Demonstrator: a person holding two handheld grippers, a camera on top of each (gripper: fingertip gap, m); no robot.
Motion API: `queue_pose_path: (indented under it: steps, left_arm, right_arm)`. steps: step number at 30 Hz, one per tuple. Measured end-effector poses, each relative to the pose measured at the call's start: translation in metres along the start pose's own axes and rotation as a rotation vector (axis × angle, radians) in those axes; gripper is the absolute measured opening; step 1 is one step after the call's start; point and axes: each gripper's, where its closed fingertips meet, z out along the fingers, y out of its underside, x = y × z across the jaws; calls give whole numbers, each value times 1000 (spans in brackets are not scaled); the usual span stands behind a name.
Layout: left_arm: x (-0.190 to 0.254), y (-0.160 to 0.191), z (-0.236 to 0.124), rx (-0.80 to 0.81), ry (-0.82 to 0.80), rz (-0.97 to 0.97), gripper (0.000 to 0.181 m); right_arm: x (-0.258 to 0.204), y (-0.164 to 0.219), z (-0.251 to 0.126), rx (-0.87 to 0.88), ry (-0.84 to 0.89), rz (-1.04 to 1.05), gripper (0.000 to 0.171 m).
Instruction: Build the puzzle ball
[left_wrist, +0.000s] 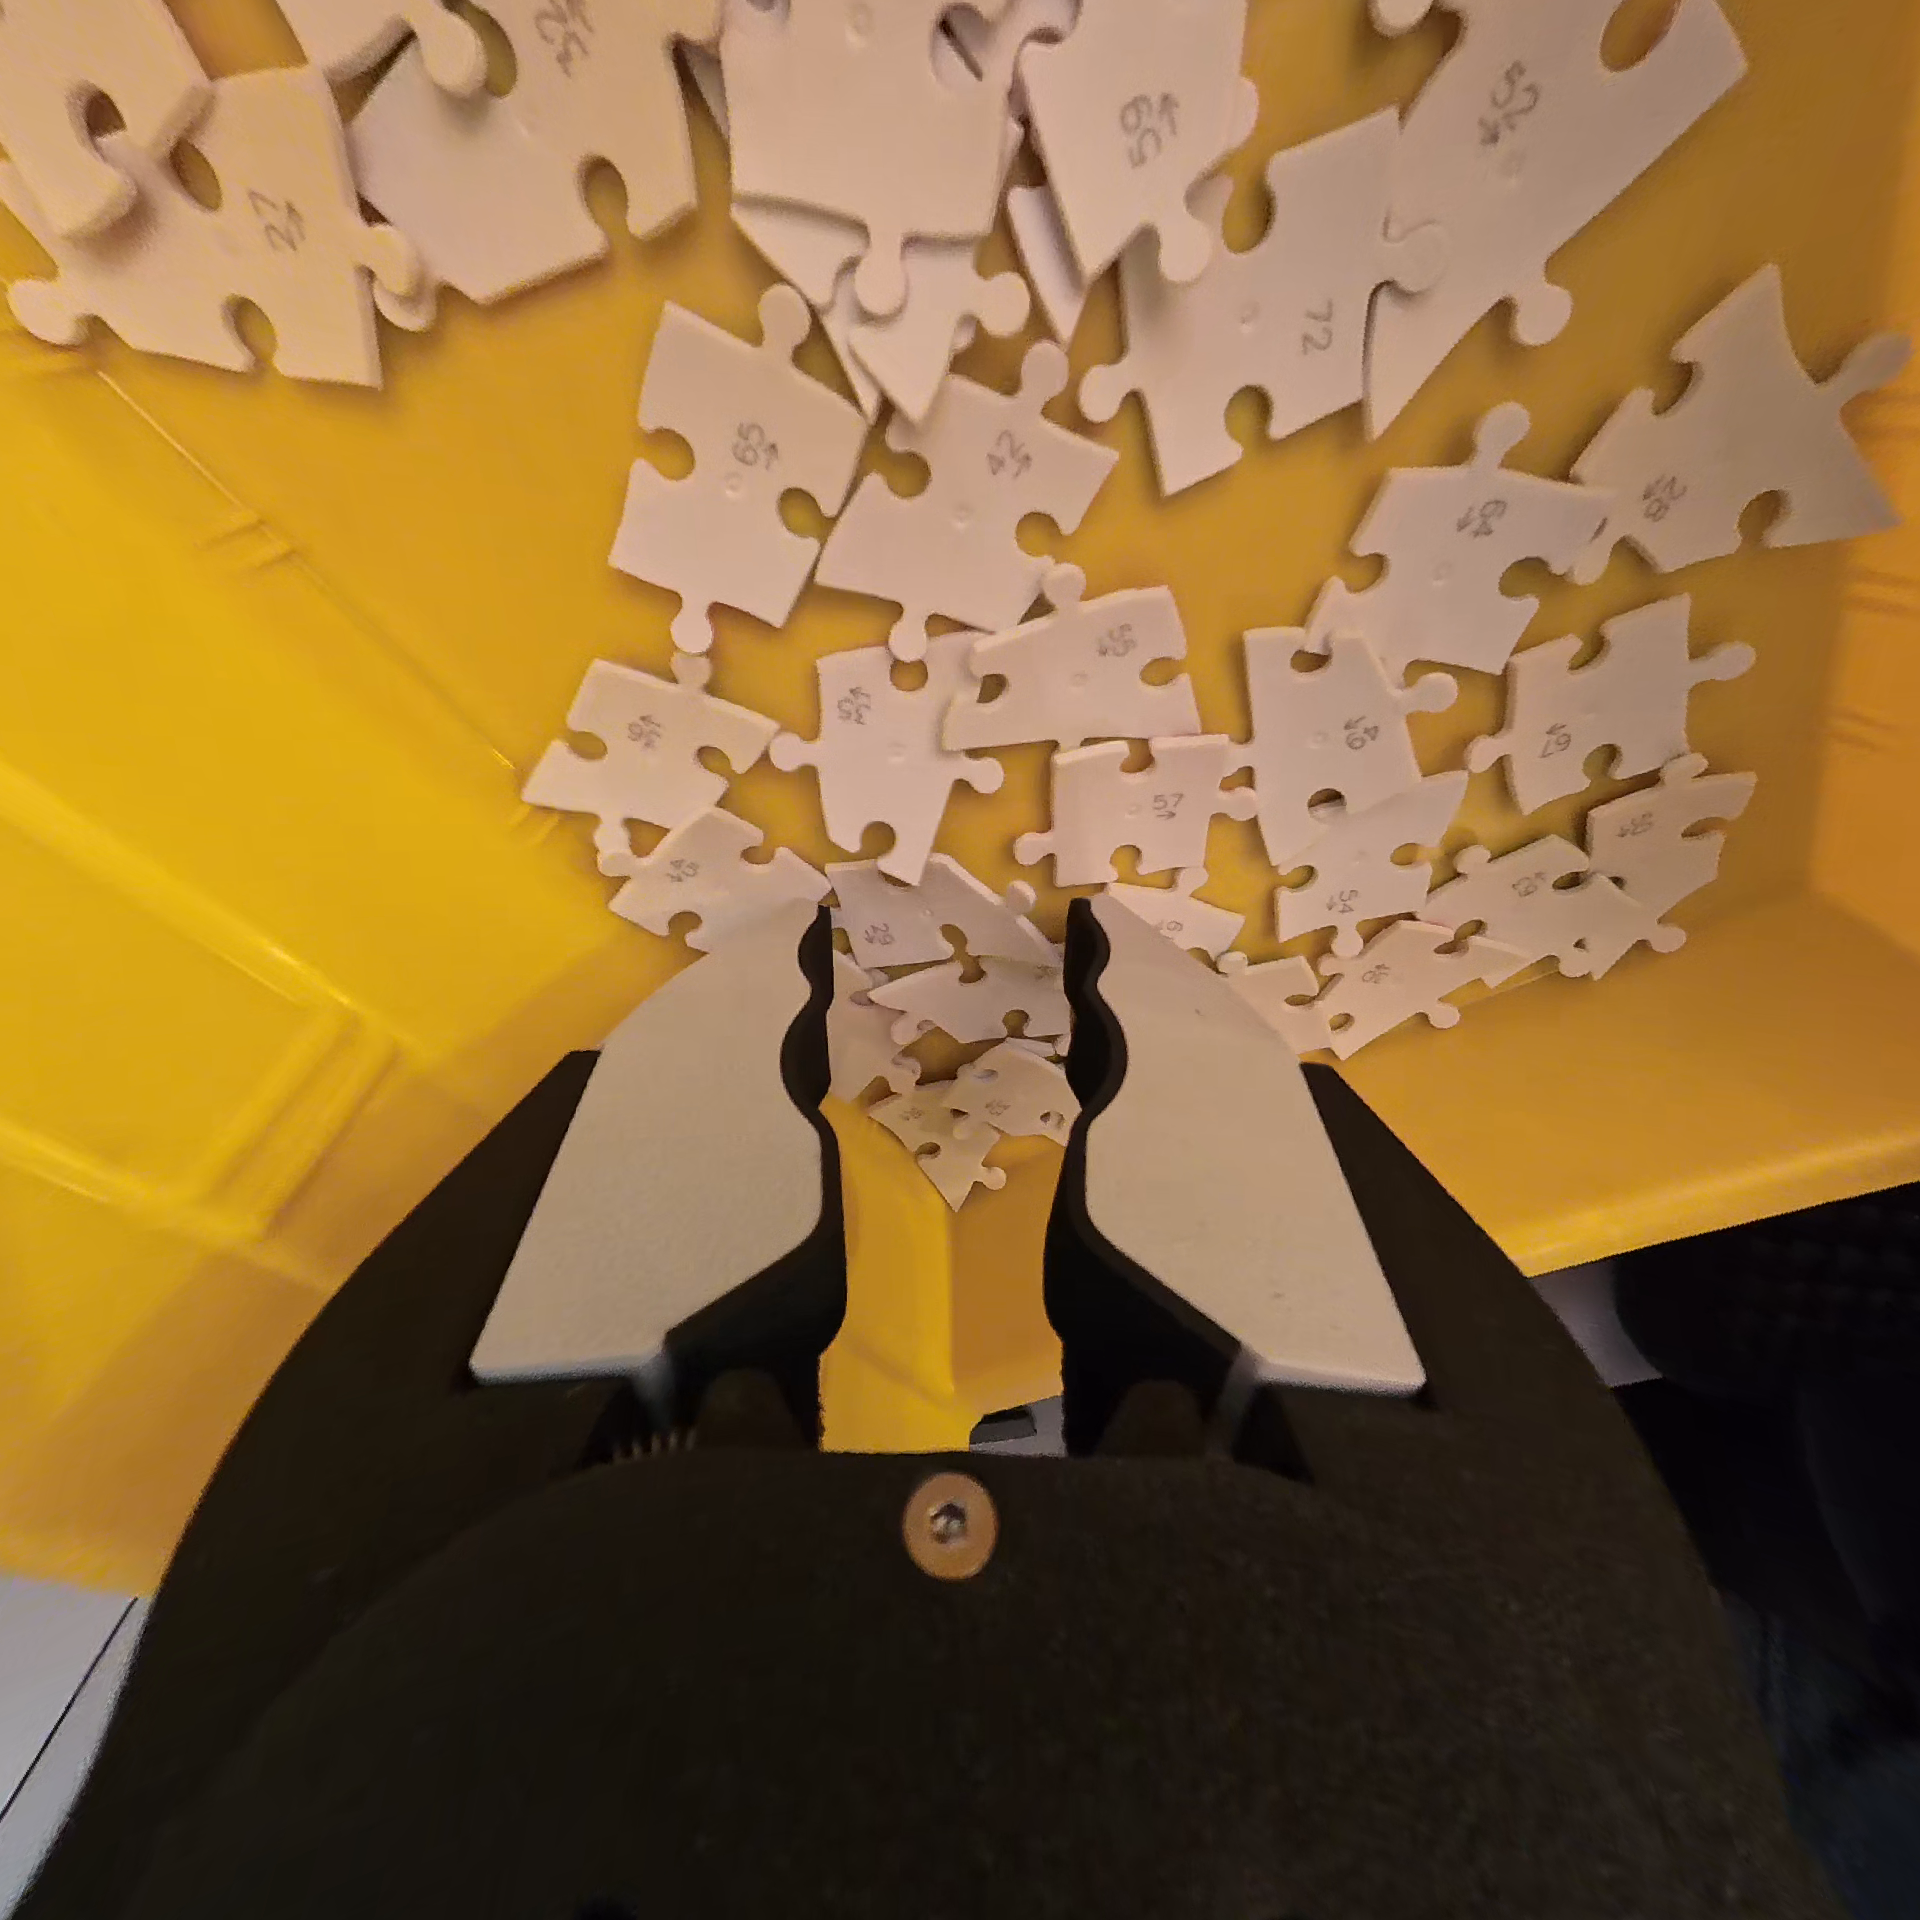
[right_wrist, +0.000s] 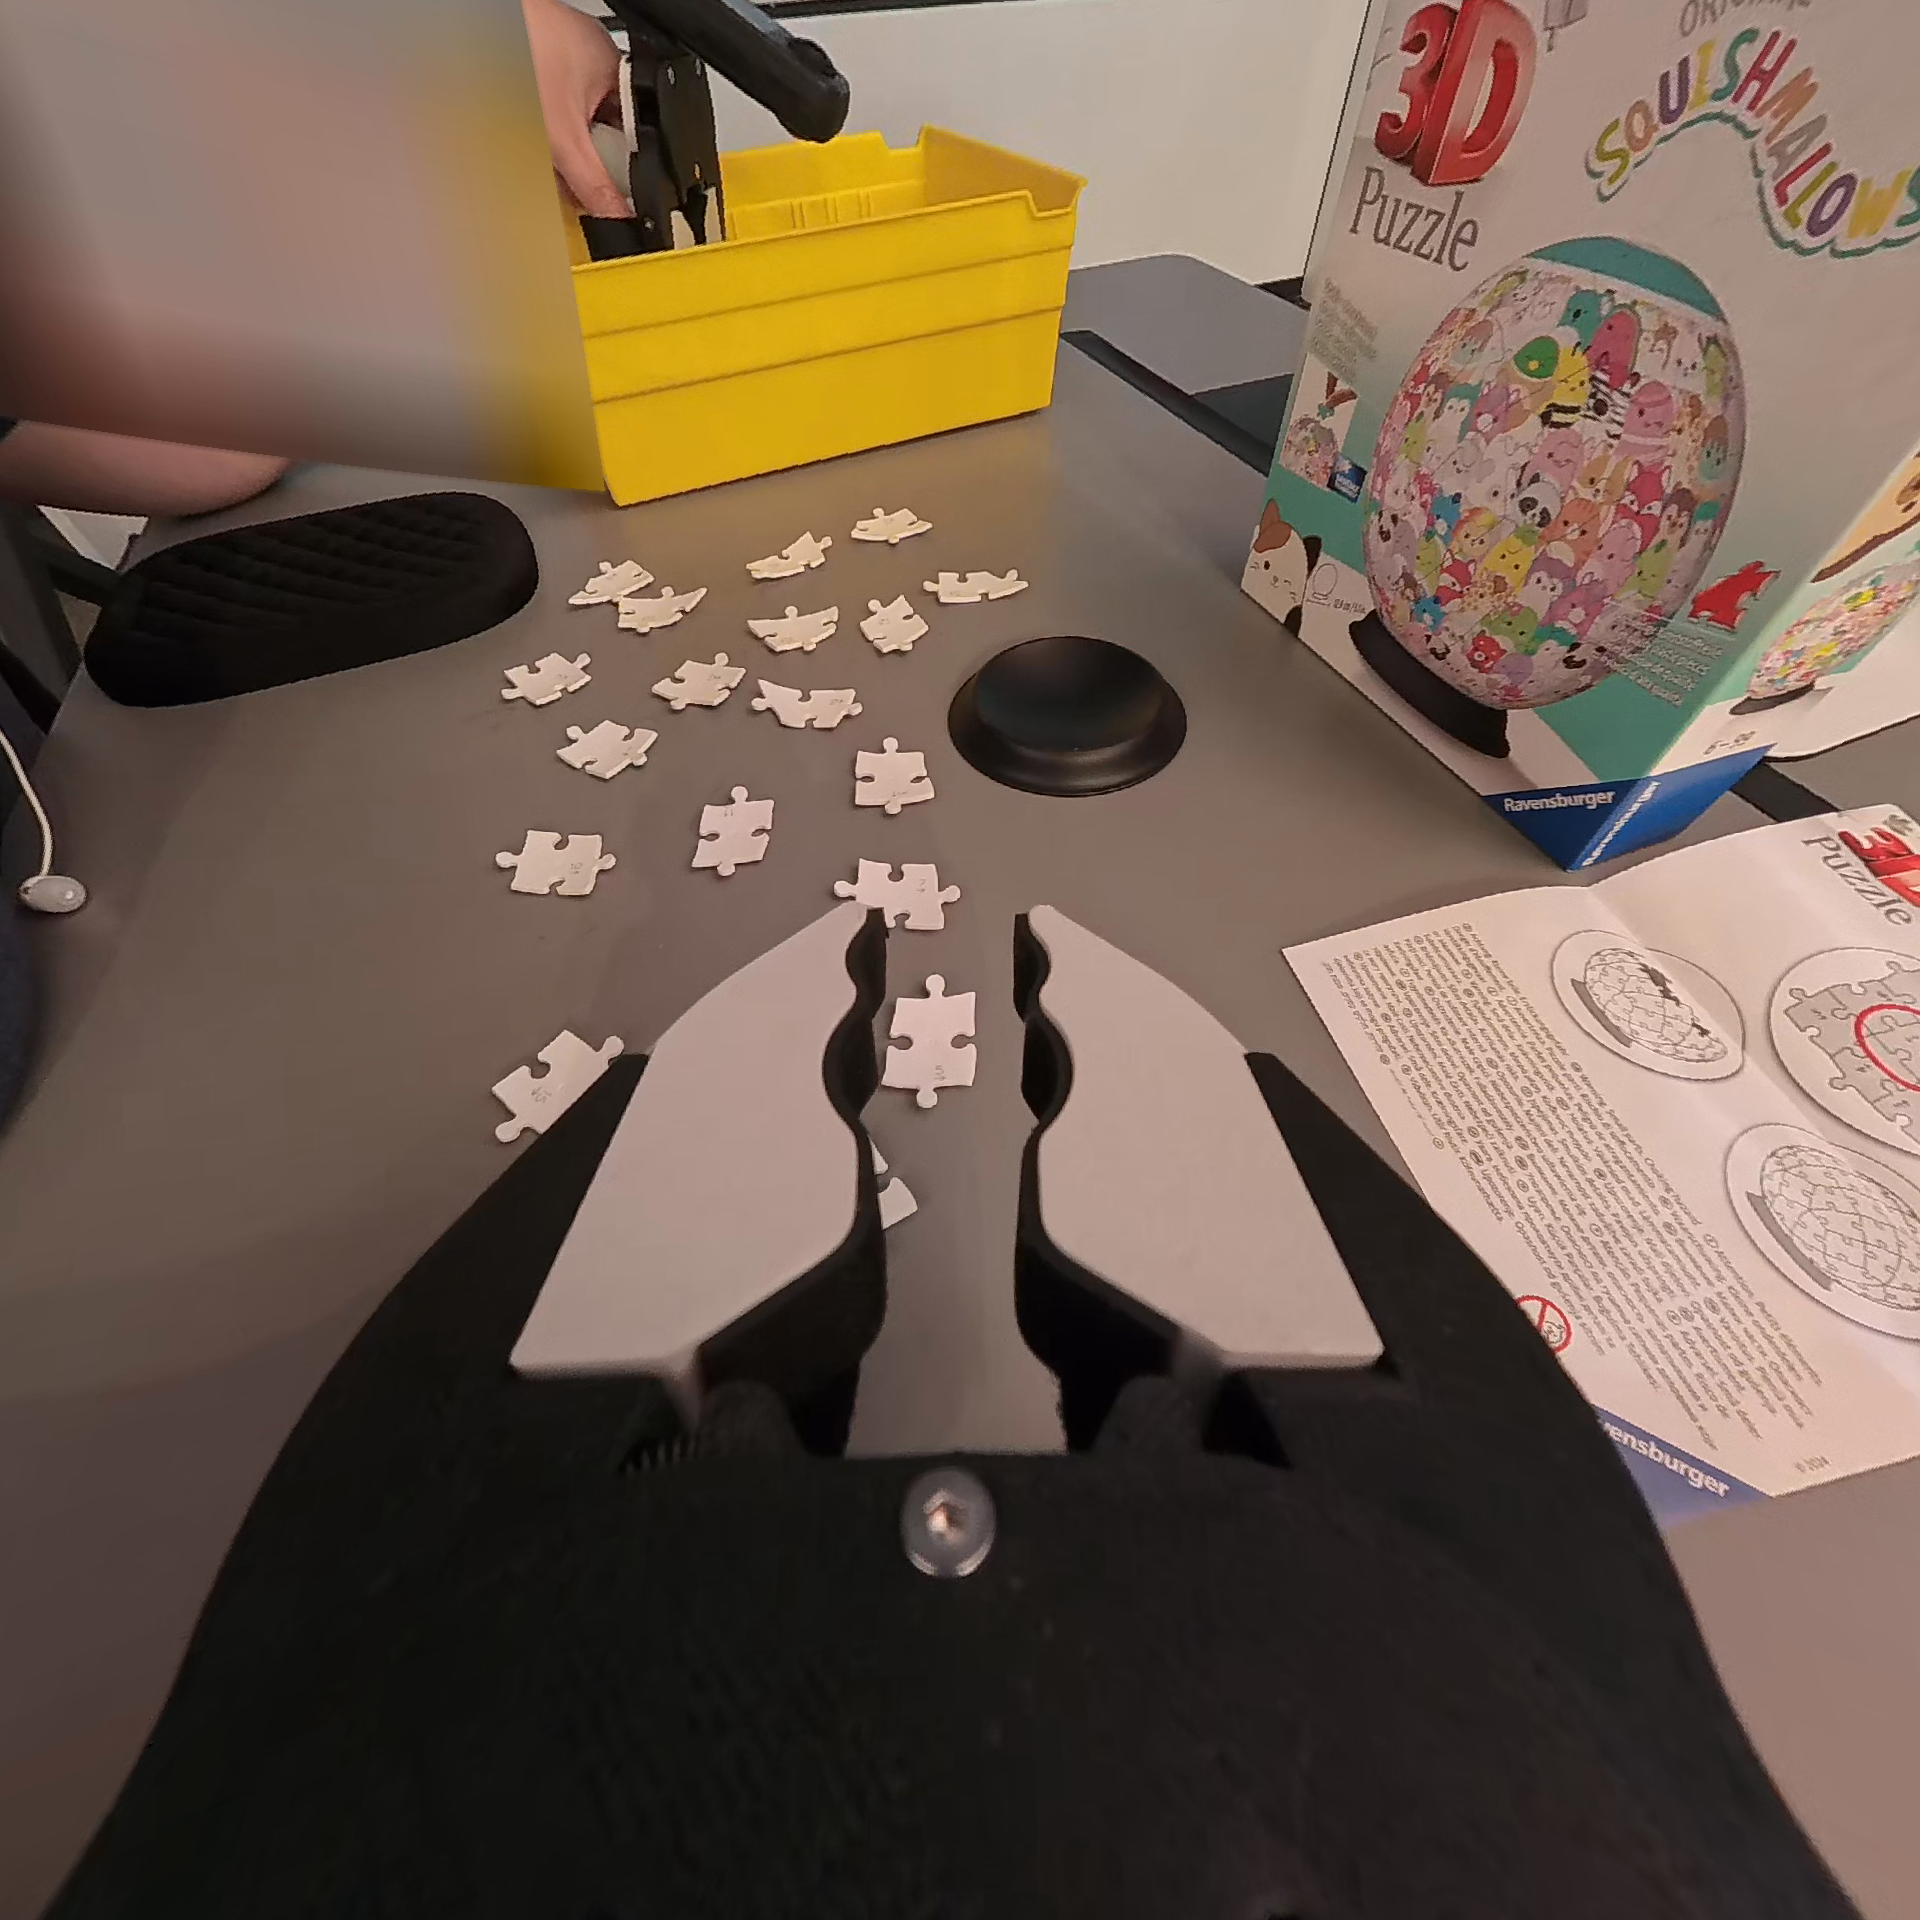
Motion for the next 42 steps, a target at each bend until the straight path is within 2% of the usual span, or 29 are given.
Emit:
queue_pose_path:
  steps: [6,11,21,28,31,33,39,42]
  left_arm:
    - [0,0,-1,7,11,-7,40]
    - [4,-1,-8,31,42,-39,24]
    - [-1,-5,-29,119,-44,-22,2]
    - [13,6,-61,232,13,31,2]
    - [42,11,-94,396,160,155,2]
    - [70,18,-119,514,265,309,3]
    - [165,59,-166,811,449,1082,2]
    - [199,76,-182,932,506,1322,2]
  right_arm:
    - [-1,0,0,-3,-5,0,24]
    - [-2,0,1,-4,-7,-3,24]
    - [-3,-1,1,-3,-16,-2,24]
    - [-5,-1,2,-3,-25,-1,24]
    - [-7,-3,2,-1,-37,-3,24]
    - [-11,-5,3,8,-49,-8,24]
    - [-27,-17,2,43,-97,-41,24]
    - [-35,-25,0,64,-114,-65,24]
